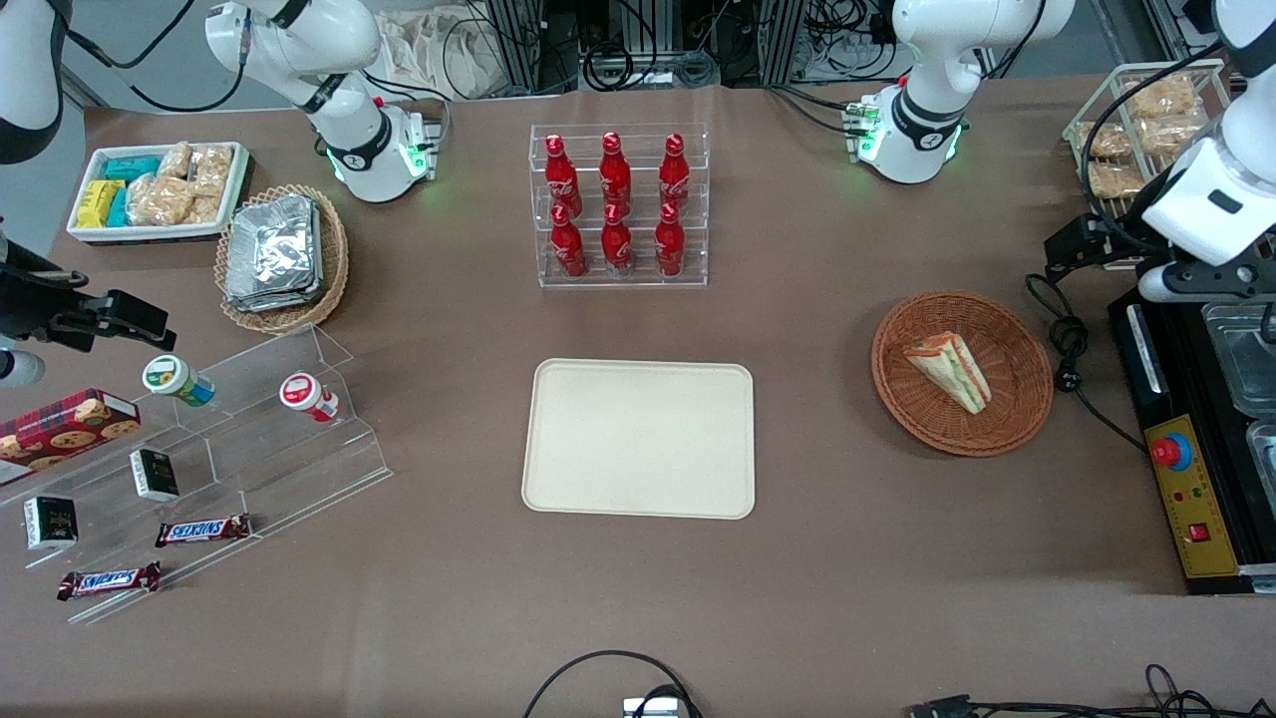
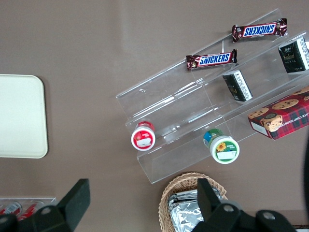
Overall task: Place sandwich from basket to tray
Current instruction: 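Move the left gripper over the wrapped sandwich in the wicker basket, then lower the open left gripper around the sandwich and close it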
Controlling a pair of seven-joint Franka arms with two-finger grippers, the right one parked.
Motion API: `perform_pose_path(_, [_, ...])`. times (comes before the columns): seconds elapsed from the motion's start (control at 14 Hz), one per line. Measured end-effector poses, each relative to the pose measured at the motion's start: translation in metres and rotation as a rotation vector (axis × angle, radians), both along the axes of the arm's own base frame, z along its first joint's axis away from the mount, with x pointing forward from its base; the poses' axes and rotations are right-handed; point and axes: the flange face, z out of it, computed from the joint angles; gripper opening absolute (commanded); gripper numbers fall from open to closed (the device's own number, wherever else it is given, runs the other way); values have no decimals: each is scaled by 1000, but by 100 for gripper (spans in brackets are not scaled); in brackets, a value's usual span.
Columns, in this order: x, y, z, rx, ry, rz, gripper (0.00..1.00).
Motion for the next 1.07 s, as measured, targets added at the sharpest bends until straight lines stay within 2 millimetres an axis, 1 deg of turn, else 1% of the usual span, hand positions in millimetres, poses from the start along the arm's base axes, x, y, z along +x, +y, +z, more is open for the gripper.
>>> perform_pose_path(0.14, [2,0,-25,7,17,63,100])
perform_pose_path(0.36, [-1,0,-77,16,12,171,100])
perform_pose_path(0.64, [-21,0,-144,21,-34,333,100])
perform_pose_path(0.79, [-28,-1,-169,21,-51,402,100])
perform_pose_path(1.07, [-40,-3,-209,12,-93,525,100])
